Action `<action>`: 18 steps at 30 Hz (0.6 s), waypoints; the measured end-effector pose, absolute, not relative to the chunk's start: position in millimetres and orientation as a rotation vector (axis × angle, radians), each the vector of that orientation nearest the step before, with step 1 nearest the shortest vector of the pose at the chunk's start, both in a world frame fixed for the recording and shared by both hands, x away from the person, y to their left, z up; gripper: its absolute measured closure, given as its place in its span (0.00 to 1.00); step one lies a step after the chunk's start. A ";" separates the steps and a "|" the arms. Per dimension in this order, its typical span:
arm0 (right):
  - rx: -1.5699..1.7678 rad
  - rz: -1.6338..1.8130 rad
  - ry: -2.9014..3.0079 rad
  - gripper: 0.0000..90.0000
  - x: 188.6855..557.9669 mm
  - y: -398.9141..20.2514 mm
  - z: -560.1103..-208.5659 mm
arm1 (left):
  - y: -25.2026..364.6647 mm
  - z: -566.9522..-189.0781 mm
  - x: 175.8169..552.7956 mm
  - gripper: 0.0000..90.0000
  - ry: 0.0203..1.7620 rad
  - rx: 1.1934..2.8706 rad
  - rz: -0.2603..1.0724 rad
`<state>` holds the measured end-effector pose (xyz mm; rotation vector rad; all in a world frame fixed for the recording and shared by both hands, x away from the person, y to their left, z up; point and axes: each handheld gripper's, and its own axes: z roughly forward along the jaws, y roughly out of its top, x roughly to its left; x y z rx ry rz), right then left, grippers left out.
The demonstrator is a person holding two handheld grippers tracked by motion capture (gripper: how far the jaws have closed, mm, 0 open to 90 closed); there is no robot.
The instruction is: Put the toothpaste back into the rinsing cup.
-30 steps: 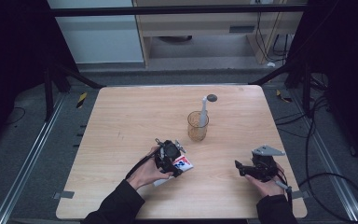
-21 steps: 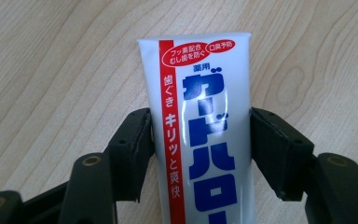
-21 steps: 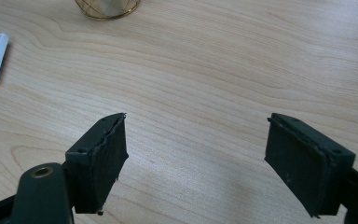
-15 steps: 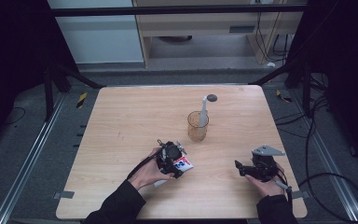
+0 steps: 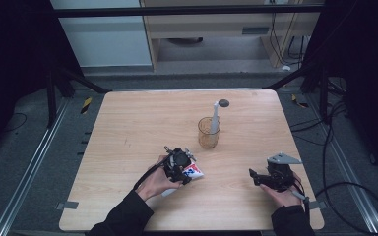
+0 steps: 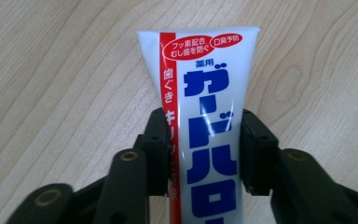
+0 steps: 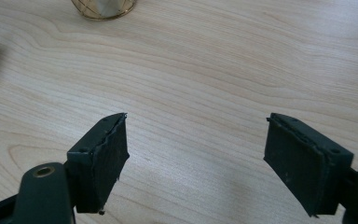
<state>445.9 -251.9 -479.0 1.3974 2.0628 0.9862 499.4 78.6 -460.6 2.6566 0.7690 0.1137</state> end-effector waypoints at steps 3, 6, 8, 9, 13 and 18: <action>1.396 0.986 2.059 0.24 445.6 -253.1 -479.0 | 81.0 -459.4 499.8 0.73 0.767 2.645 0.107; 1.399 0.984 2.060 0.24 445.1 -253.6 -479.3 | 82.8 -457.4 499.1 0.75 0.773 2.637 0.108; 1.399 0.984 2.059 0.24 445.0 -253.8 -479.4 | 85.4 -454.4 499.2 0.76 0.776 2.617 0.106; 1.400 0.986 2.059 0.24 444.9 -253.9 -479.3 | 87.2 -452.2 499.3 0.76 0.780 2.607 0.100; 1.399 0.984 2.059 0.24 444.5 -254.1 -479.6 | 95.0 -439.8 497.9 0.77 0.783 2.555 0.124; 1.406 0.987 2.059 0.24 443.8 -253.8 -479.0 | 107.8 -420.0 495.4 0.77 0.803 2.443 0.181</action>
